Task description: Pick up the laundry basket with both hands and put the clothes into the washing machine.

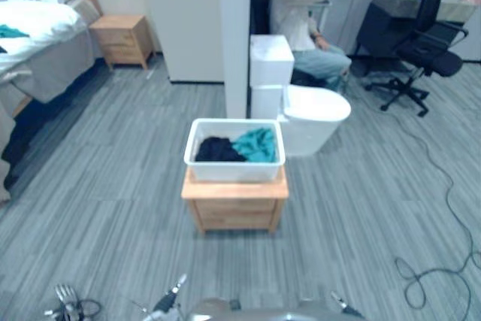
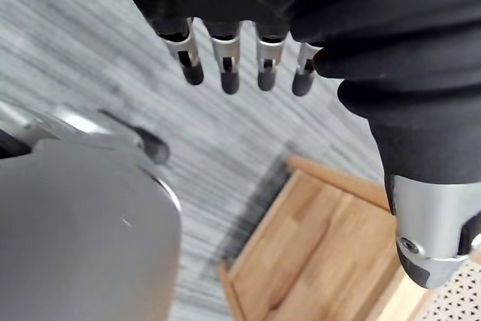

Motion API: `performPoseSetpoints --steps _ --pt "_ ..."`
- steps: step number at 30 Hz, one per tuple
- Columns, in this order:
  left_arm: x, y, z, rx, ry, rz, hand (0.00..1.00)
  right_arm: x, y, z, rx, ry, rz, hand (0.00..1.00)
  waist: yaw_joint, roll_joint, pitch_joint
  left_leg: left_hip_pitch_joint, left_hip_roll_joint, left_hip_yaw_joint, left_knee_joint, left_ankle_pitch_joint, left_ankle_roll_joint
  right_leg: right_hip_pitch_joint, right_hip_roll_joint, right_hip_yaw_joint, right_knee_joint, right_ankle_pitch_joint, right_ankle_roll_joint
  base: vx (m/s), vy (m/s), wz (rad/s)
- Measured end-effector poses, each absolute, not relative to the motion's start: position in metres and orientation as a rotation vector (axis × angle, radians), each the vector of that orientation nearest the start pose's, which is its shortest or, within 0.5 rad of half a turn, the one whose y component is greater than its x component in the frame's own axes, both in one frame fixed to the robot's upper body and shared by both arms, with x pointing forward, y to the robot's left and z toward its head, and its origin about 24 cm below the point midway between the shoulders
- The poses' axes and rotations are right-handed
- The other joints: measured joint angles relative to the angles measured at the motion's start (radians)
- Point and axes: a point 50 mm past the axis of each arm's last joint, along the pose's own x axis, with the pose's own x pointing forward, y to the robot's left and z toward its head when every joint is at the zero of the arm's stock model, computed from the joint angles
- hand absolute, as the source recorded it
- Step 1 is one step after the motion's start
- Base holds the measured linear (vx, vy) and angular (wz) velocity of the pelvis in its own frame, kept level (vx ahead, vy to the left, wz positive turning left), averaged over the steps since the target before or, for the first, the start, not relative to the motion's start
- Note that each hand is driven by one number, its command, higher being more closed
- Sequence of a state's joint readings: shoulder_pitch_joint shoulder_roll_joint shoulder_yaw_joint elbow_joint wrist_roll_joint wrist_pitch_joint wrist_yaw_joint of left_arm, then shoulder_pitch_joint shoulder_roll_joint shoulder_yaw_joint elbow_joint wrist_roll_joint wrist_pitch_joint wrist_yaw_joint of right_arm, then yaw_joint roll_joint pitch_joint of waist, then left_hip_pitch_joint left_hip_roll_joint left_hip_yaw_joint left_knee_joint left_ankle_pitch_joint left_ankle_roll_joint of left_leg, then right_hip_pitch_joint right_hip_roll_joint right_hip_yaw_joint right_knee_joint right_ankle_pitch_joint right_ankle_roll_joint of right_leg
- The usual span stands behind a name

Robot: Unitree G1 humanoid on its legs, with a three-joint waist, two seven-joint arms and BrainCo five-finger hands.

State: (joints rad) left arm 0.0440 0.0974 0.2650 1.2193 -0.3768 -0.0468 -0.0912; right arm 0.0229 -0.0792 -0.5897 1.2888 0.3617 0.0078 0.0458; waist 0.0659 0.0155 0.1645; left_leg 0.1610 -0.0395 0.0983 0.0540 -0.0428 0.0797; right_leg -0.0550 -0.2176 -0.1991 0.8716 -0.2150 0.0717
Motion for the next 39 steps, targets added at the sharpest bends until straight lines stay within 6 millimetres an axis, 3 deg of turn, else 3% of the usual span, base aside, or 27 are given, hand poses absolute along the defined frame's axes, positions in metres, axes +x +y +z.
performPoseSetpoints --steps 2,3,4,5,6,7,8,9,11,13,14,17,21,22,23,24,26,27,31,35,39 --pt "0.081 0.208 -0.167 -0.445 1.085 0.455 0.00 0.054 -0.216 -0.173 0.705 1.103 -0.799 0.00 -0.003 0.006 0.000 0.037 0.009 -0.004 -0.029 -0.035 -0.015 -0.041 0.042 -0.069 -0.362 0.001 0.007 0.33 -0.042 0.10" --pt "0.082 0.207 -0.167 -0.446 1.083 0.453 0.00 0.057 -0.215 -0.173 0.713 1.097 -0.798 0.00 -0.003 0.005 0.000 0.040 0.009 -0.005 -0.027 -0.045 -0.018 -0.051 0.054 -0.070 -0.455 0.024 0.002 0.31 -0.094 0.10" --pt "0.084 0.204 -0.167 -0.452 1.078 0.448 0.00 0.057 -0.212 -0.174 0.715 1.105 -0.793 0.00 -0.010 -0.001 -0.007 0.041 0.009 -0.011 -0.014 -0.068 -0.028 -0.056 0.083 -0.051 -0.631 0.100 -0.008 0.34 -0.130 0.25" --pt "0.084 0.202 -0.167 -0.462 1.077 0.453 0.00 0.056 -0.210 -0.174 0.716 1.113 -0.788 0.00 -0.028 -0.011 -0.013 0.042 0.006 -0.022 0.000 -0.096 -0.040 -0.056 0.095 -0.018 -0.705 0.194 -0.030 0.35 -0.157 0.34" --pt "0.084 0.201 -0.168 -0.469 1.076 0.456 0.00 0.055 -0.208 -0.174 0.709 1.120 -0.779 0.00 -0.032 -0.025 -0.023 0.045 0.004 -0.030 0.008 -0.111 -0.050 -0.052 0.098 -0.006 -0.706 0.234 -0.041 0.38 -0.219 0.31" --pt "0.085 0.196 -0.168 -0.487 1.071 0.457 0.00 0.054 -0.208 -0.174 0.694 1.128 -0.766 0.00 -0.029 -0.004 -0.034 0.044 0.025 -0.036 0.031 -0.142 -0.070 -0.047 0.115 -0.015 -0.706 0.277 -0.060 0.39 -0.241 0.18" --pt "0.086 0.187 -0.168 -0.510 1.062 0.449 0.00 0.055 -0.213 -0.174 0.671 1.127 -0.760 0.00 -0.027 0.019 -0.048 0.035 0.055 -0.034 0.061 -0.160 -0.097 -0.030 0.141 -0.032 -0.728 0.264 -0.073 0.40 -0.231 0.18" --pt "0.086 0.185 -0.169 -0.519 1.059 0.449 0.00 0.056 -0.213 -0.173 0.671 1.124 -0.760 0.00 -0.027 0.025 -0.050 0.025 0.067 -0.037 0.089 -0.167 -0.106 -0.015 0.150 -0.047 -0.741 0.257 -0.077 0.36 -0.210 0.35" --pt "0.093 0.185 -0.166 -0.522 1.032 0.444 0.00 0.058 -0.210 -0.174 0.681 1.123 -0.763 0.00 -0.026 0.024 -0.049 -0.031 0.095 -0.040 0.254 -0.183 -0.132 0.047 0.160 -0.098 -0.771 0.235 -0.087 0.27 -0.191 0.67" --pt "0.094 0.183 -0.166 -0.519 1.031 0.435 0.00 0.061 -0.213 -0.173 0.673 1.117 -0.774 0.00 -0.021 0.024 -0.047 -0.129 0.146 -0.017 0.517 -0.190 -0.150 0.126 0.176 -0.152 -0.797 0.205 -0.101 0.25 -0.198 0.69" --pt "0.091 0.182 -0.167 -0.513 1.042 0.428 0.00 0.068 -0.217 -0.171 0.668 1.101 -0.772 0.00 -0.019 0.034 -0.046 -0.148 0.168 0.008 0.568 -0.193 -0.145 0.150 0.179 -0.160 -0.808 0.200 -0.105 0.22 -0.134 0.30" --pt "0.085 0.182 -0.168 -0.485 1.061 0.408 0.00 0.091 -0.228 -0.165 0.676 1.032 -0.770 0.00 -0.022 0.046 -0.044 -0.147 0.239 0.070 0.475 -0.193 -0.141 0.185 0.169 -0.159 -0.827 0.194 -0.101 0.10 -0.028 0.03" --pt "0.085 0.183 -0.169 -0.465 1.074 0.397 0.00 0.095 -0.239 -0.161 0.657 0.999 -0.789 0.00 -0.028 0.061 -0.051 -0.146 0.303 0.034 0.255 -0.181 -0.146 0.182 0.153 -0.159 -0.828 0.167 -0.057 0.01 0.140 0.08" --pt "0.082 0.181 -0.170 -0.460 1.087 0.392 0.00 0.093 -0.248 -0.159 0.643 0.982 -0.825 0.00 -0.030 0.078 -0.058 -0.147 0.309 0.005 0.212 -0.130 -0.159 0.169 0.149 -0.150 -0.818 0.167 -0.033 0.08 0.376 -0.20" --pt "0.080 0.177 -0.170 -0.460 1.095 0.386 0.00 0.095 -0.257 -0.156 0.614 0.959 -0.841 0.00 -0.029 0.106 -0.061 -0.146 0.308 -0.009 0.176 -0.075 -0.232 0.157 0.150 -0.130 -0.819 0.178 -0.010 0.08 0.397 -0.32" --pt "0.080 0.179 -0.170 -0.456 1.093 0.397 0.00 0.098 -0.256 -0.155 0.607 0.947 -0.833 0.00 -0.028 0.103 -0.065 -0.144 0.297 0.009 0.167 -0.080 -0.228 0.155 0.139 -0.116 -0.825 0.187 0.003 0.09 0.370 -0.39" --pt "0.089 0.196 -0.161 -0.421 0.988 0.454 0.00 0.123 -0.253 -0.143 0.566 0.825 -0.773 0.00 -0.039 0.068 -0.075 -0.146 0.225 0.049 0.119 -0.082 -0.211 0.132 0.080 -0.061 -0.858 0.217 0.039 0.07 0.232 -0.30" --pt "0.093 0.200 -0.157 -0.413 0.952 0.464 0.00 0.130 -0.255 -0.137 0.557 0.786 -0.762 0.00 -0.042 0.063 -0.076 -0.149 0.210 0.056 0.118 -0.084 -0.203 0.125 0.068 -0.046 -0.862 0.223 0.044 0.08 0.219 -0.23" --pt "0.115 0.246 -0.113 -0.358 0.624 0.595 0.00 0.174 -0.275 -0.086 0.416 0.482 -0.708 0.00 -0.025 0.076 -0.085 -0.108 0.142 0.120 0.086 -0.091 -0.165 0.121 0.006 0.010 -0.881 0.252 0.074 0.10 0.166 -0.34" --pt "0.147 0.284 -0.071 -0.265 0.390 0.652 0.00 0.203 -0.274 -0.054 0.294 0.352 -0.623 0.00 -0.020 0.080 -0.089 -0.105 0.124 0.112 0.080 -0.088 -0.160 0.122 -0.002 -0.003 -0.898 0.257 0.081 0.13 0.056 0.02" --pt "0.185 0.280 -0.047 -0.273 0.265 0.614 0.00 0.234 -0.275 -0.024 0.189 0.254 -0.525 0.00 -0.021 0.067 -0.069 -0.134 0.127 0.087 0.084 -0.081 -0.153 0.115 0.001 -0.027 -0.900 0.259 0.079 0.02 -0.030 0.20"
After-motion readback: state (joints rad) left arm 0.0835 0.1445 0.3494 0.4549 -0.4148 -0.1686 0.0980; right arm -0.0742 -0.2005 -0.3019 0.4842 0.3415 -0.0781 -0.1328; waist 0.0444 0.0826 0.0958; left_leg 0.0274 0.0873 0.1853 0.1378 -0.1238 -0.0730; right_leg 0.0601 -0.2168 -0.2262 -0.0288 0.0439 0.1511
